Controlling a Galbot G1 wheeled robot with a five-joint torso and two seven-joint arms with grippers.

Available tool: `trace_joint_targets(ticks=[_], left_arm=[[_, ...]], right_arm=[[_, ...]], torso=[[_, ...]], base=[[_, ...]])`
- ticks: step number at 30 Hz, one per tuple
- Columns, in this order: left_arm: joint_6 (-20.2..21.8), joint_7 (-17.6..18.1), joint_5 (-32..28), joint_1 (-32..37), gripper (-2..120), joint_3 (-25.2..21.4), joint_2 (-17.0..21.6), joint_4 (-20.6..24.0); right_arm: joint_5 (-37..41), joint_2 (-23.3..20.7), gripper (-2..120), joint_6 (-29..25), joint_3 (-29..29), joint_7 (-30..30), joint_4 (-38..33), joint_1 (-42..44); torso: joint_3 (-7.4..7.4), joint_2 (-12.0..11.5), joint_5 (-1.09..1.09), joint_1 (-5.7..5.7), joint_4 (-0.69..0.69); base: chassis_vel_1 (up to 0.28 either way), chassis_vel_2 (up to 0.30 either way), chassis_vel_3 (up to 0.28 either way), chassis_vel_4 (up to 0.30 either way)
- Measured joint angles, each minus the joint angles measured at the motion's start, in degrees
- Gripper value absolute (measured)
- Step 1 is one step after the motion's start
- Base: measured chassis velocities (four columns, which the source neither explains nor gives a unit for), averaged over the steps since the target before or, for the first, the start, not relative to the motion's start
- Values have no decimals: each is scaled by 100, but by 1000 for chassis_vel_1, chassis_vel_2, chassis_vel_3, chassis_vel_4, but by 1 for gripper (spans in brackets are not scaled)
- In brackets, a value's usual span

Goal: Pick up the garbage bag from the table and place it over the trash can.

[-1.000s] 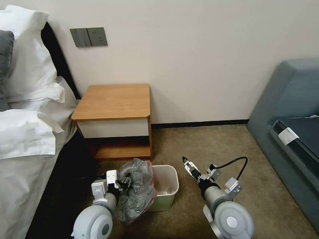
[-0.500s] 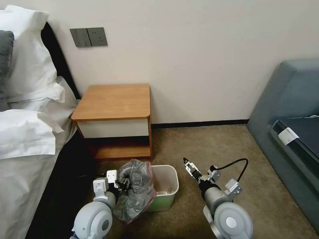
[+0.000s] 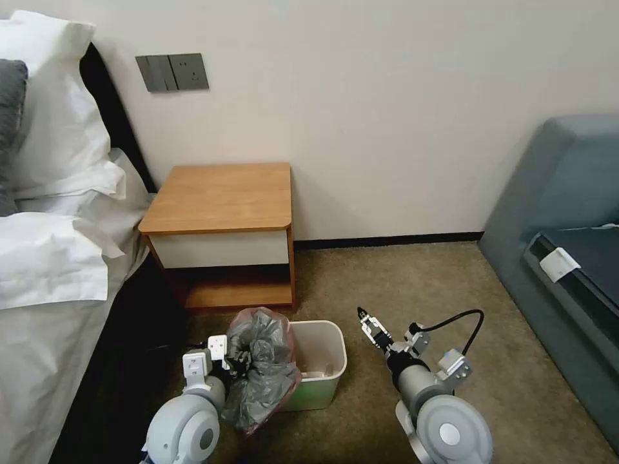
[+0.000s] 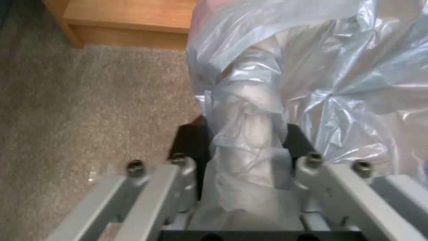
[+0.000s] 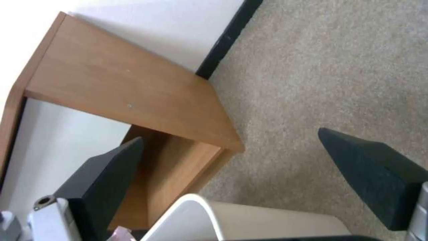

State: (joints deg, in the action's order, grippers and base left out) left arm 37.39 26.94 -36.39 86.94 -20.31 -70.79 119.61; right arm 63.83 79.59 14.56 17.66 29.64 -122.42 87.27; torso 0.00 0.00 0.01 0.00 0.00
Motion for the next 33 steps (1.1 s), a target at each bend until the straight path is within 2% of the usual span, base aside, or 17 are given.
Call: trace_joint_targets(ticks=[2, 6, 12, 14, 15, 16, 18, 19, 21, 22, 24, 26, 29, 30, 33], left_arm=[[-8, -1, 0, 2, 23, 1, 0, -3], [-16, -41, -32, -1, 6, 2, 17, 4], [-41, -50, -48, 22, 6, -36, 31, 75], [-275, -102, -48, 80, 6, -73, 36, 147], [-527, -211, -29, 135, 6, -107, 39, 167], [-527, -211, -29, 135, 6, -107, 39, 167], [-1002, -431, 96, 260, 5, -188, 47, 221], [-1002, -431, 96, 260, 5, -188, 47, 221], [-1359, -631, 139, 422, 5, -308, 49, 375], [-1359, -631, 139, 422, 5, -308, 49, 375], [-1675, -830, 167, 548, 5, -402, 49, 468], [-1785, -903, 190, 581, 5, -437, 47, 488], [-2225, -1110, 307, 680, 5, -519, 10, 524], [-2225, -1110, 307, 680, 5, -519, 10, 524], [-2615, -1308, 539, 726, 5, -558, -3, 524]], right_arm=[[-1, 0, 100, 0, 1, -1, -3, 2], [-8, -15, 100, -2, 3, -18, -11, -7], [-122, -52, 100, 1, -14, -117, -38, -44], [-298, -96, 100, 14, -27, -303, -74, -57], [-407, -133, 100, 41, -37, -438, -109, -67], [-407, -133, 100, 41, -37, -438, -109, -67], [-645, -238, 100, 146, -88, -724, -212, -93], [-645, -238, 100, 146, -88, -724, -212, -93], [-919, -449, 100, 356, -222, -1247, -376, -148], [-919, -449, 100, 356, -222, -1247, -376, -148], [-1136, -647, 100, 642, -394, -1573, -529, -245], [-1220, -708, 100, 742, -477, -1644, -578, -298], [-1574, -881, 100, 1164, -914, -1710, -652, -625], [-1574, -881, 100, 1164, -914, -1710, -652, -625], [-1839, -914, 100, 1334, -1421, -1634, -585, -1021]], torso=[[0, 0, 0, 0, 0], [0, 0, -2, 0, 0], [0, 0, -4, 0, -1], [0, 0, -2, 0, -1], [0, 0, -2, 0, -1], [0, 0, -2, 0, -1], [1, 0, -1, 0, -1], [1, 0, -1, 0, -1], [0, 0, -1, 0, 0], [0, 0, -1, 0, 0], [0, 0, -1, 0, -1], [0, 0, -1, 0, -1], [0, 0, -1, 0, -1], [0, 0, -1, 0, -1], [0, 0, -1, 0, 0]], base=[[0, 0, 0, 0], [0, 0, 0, 0], [0, 0, 0, 0], [0, 0, 0, 0], [0, 0, 0, 0], [0, 0, 0, 0], [0, 0, 0, 0], [0, 0, 0, 0], [0, 0, 0, 0], [0, 0, 0, 0], [0, 0, 0, 0], [0, 0, 0, 0], [0, 0, 0, 0], [0, 0, 0, 0], [0, 0, 0, 0]])
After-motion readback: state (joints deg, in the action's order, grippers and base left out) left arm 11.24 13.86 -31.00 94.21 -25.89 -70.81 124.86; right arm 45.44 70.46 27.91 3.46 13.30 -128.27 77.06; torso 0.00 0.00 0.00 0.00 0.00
